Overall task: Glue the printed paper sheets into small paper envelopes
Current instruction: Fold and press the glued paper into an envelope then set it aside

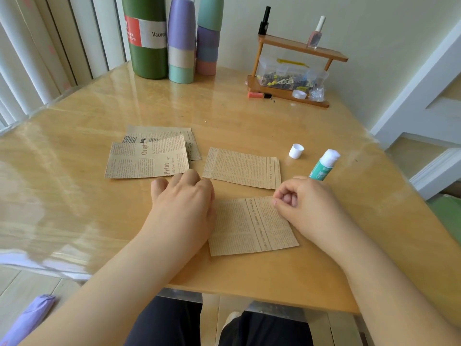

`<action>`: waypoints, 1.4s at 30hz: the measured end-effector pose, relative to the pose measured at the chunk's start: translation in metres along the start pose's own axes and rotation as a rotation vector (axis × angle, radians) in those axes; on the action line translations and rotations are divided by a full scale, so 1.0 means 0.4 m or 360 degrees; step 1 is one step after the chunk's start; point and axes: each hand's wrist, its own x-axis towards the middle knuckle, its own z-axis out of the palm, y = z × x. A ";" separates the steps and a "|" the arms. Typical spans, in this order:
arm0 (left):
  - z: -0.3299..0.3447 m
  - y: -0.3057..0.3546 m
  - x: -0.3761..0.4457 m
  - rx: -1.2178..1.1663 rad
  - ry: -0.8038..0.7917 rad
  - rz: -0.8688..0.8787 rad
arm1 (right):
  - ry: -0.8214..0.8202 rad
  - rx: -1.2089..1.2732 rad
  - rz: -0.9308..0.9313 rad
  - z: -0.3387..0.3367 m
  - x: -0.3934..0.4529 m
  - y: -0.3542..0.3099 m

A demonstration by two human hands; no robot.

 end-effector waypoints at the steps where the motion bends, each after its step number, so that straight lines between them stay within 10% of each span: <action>1: -0.004 0.005 -0.009 0.0003 0.0055 0.0064 | 0.0007 0.0013 -0.0082 -0.001 -0.009 -0.009; 12: 0.032 0.044 -0.115 0.0166 -0.0383 0.0402 | -0.0756 -0.0391 -0.0458 0.047 -0.109 -0.051; 42: 0.009 0.056 -0.080 0.0216 -0.0624 0.0388 | -0.0645 -0.0497 -0.0375 0.063 -0.105 -0.051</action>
